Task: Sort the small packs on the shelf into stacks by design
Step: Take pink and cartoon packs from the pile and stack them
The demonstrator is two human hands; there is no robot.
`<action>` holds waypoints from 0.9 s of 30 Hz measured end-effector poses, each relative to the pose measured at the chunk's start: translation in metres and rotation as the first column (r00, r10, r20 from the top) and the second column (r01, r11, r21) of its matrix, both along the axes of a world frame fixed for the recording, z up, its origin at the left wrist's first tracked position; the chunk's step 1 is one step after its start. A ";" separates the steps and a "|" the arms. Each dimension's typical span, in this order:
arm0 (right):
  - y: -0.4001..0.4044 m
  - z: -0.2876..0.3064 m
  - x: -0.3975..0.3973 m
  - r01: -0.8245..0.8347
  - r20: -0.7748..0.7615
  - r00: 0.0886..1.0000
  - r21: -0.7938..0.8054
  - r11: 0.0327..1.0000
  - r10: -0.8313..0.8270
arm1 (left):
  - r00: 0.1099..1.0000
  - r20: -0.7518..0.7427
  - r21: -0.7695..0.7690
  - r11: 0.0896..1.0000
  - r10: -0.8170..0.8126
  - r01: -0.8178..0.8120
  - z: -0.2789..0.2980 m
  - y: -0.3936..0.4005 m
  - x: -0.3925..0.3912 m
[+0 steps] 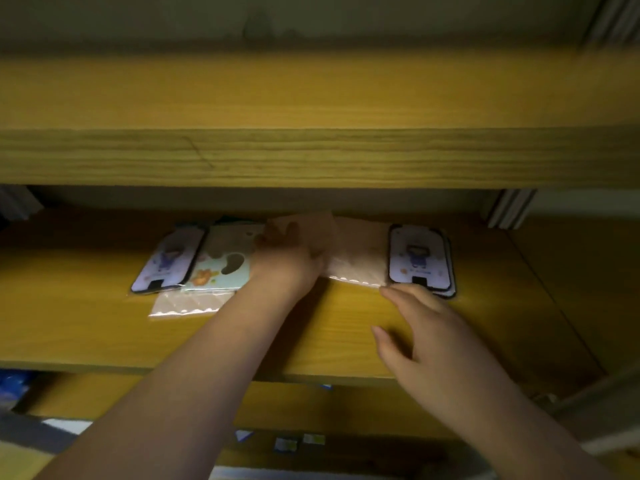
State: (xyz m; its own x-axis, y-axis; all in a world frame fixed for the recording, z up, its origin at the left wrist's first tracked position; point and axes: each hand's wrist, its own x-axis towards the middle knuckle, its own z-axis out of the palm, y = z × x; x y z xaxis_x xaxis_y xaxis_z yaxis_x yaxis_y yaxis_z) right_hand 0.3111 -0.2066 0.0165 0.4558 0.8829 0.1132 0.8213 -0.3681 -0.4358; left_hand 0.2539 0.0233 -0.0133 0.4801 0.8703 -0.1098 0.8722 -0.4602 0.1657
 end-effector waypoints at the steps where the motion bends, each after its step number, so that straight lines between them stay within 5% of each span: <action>1: 0.001 -0.002 -0.003 0.010 -0.014 1.000 -0.007 1.000 -0.010 | 0.997 0.073 -0.046 0.999 0.007 -0.004 0.001 0.005 -0.002; 4: 0.007 -0.006 -0.013 0.026 -0.025 0.999 -0.026 0.999 -0.027 | 0.952 0.291 -0.278 0.961 0.089 -0.005 0.014 0.012 -0.007; 9: 0.018 -0.012 -0.027 0.009 0.019 1.000 -0.015 1.000 -0.009 | 0.987 0.161 -0.159 0.987 0.015 0.011 0.025 0.022 -0.010; 13: 0.025 -0.013 -0.030 -0.007 0.016 1.000 0.002 1.000 0.007 | 0.989 0.145 -0.217 0.976 0.031 0.002 0.027 0.011 -0.008; 17: 0.030 -0.009 -0.027 -0.011 0.022 1.000 0.037 0.999 0.010 | 0.998 -0.050 -0.217 0.976 -0.026 0.015 0.018 -0.003 0.002; 22: 0.029 -0.007 -0.015 0.023 0.008 1.000 0.070 0.997 -0.023 | 0.992 0.125 -0.245 0.968 -0.028 0.058 0.027 -0.006 0.007; 27: 0.020 -0.011 -0.003 0.048 -0.001 0.999 0.057 0.997 -0.048 | 0.990 0.144 -0.200 0.979 -0.008 0.037 0.024 0.014 0.002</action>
